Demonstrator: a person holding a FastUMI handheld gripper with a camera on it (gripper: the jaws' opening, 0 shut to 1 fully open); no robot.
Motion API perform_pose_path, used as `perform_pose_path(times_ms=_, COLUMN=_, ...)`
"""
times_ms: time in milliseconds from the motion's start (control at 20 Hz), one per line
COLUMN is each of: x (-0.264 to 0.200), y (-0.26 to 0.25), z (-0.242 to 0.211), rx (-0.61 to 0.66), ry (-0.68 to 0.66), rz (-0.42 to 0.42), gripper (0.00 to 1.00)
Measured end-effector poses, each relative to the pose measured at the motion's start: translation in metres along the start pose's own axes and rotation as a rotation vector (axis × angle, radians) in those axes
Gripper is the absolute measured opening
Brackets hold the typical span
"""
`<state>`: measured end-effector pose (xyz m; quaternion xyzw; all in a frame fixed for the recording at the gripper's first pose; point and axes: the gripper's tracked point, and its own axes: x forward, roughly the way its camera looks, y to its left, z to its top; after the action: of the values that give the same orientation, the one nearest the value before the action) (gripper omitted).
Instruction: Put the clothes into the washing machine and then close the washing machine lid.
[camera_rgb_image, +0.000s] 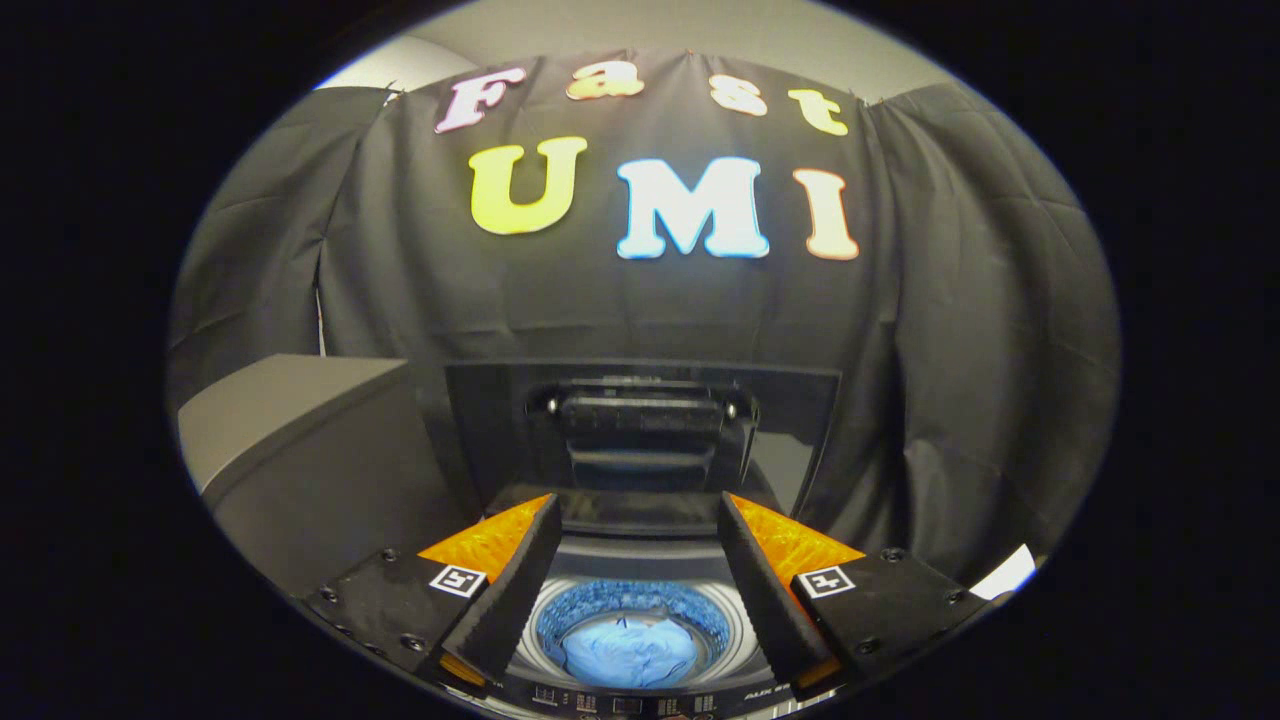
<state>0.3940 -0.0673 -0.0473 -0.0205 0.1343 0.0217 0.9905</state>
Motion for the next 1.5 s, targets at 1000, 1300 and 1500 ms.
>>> perform_pose_path(times_ms=1000, x=0.117, y=0.026, z=0.109, rx=0.001, ry=-0.099, rz=0.027, gripper=0.97)
perform_pose_path(times_ms=1300, x=0.156, y=0.021, z=0.11, rx=0.021, ry=-0.063, rz=0.009, gripper=0.97)
perform_pose_path(times_ms=1500, x=0.176, y=0.017, z=0.098, rx=0.054, ry=-0.014, rz=-0.007, gripper=0.97)
